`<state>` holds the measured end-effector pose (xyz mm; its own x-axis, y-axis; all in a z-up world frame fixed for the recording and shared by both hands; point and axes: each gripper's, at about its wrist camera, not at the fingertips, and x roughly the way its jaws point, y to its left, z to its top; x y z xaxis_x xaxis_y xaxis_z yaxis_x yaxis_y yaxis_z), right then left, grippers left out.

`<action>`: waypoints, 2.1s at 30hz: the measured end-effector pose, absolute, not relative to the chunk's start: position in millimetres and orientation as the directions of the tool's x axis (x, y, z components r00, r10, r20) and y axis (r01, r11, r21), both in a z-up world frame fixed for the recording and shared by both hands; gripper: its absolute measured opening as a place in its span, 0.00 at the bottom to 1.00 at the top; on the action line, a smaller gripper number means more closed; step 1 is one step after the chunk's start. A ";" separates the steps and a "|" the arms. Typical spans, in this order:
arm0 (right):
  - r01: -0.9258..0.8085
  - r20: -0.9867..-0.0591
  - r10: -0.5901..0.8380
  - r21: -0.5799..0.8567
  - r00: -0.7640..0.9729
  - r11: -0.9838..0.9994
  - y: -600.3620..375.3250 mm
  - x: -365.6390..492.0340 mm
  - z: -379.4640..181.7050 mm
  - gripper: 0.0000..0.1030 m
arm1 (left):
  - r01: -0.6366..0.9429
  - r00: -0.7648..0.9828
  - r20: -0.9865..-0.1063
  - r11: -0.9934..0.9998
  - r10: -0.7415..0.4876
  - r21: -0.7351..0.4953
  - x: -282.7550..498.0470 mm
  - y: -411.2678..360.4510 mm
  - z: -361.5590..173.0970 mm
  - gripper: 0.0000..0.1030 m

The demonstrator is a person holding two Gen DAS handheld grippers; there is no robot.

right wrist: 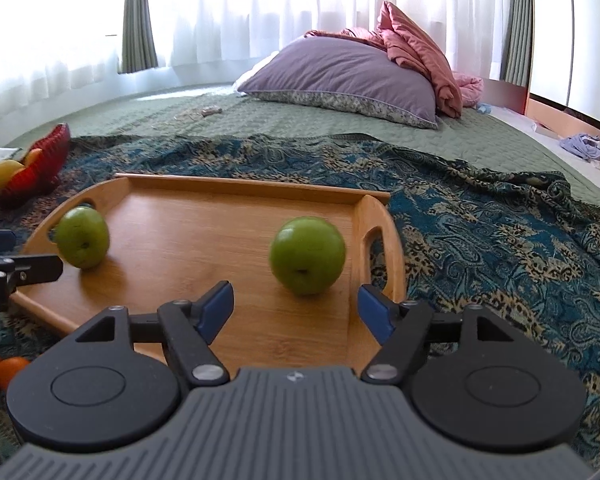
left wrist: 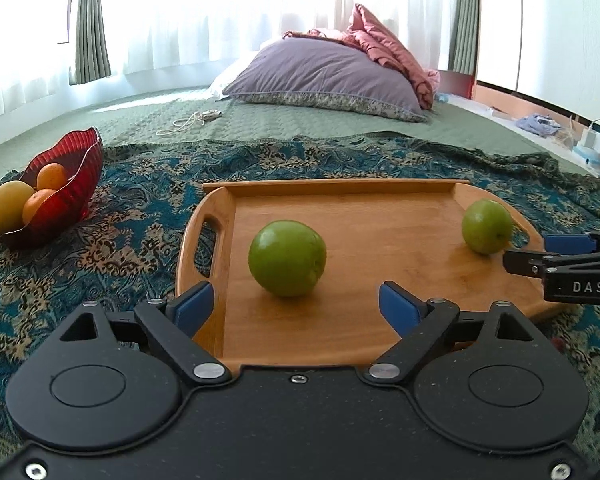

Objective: Organize fruits
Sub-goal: 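Open both grippers to set the green apples on the tray, then move the left tool to a tangerine while the right tool approaches the brownish-orange fruit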

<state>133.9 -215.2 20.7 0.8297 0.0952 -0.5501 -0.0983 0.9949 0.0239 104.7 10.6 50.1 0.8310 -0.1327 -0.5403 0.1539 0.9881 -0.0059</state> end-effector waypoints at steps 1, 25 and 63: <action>-0.103 -0.546 0.103 0.031 0.832 0.994 -214.6 131.0 21.3 0.79 | 0.158 0.834 -0.535 0.987 -0.136 -0.005 99.7 10.7 50.2 0.87; -0.256 -0.430 0.247 0.038 0.869 0.966 -177.4 57.8 11.4 0.85 | 0.185 0.874 -0.462 0.982 -0.152 0.026 11.2 22.8 34.0 0.92; -0.270 -0.394 0.237 -0.031 0.888 0.962 -140.6 25.9 -19.0 0.80 | 0.157 0.851 -0.511 0.987 -0.122 0.027 -15.3 32.8 7.6 0.50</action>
<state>25.9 -140.6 -19.0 0.8879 0.2367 -0.3944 -0.2704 0.9623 -0.0312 -15.3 32.8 7.6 0.8511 -0.1217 -0.5106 0.1573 0.9872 0.0269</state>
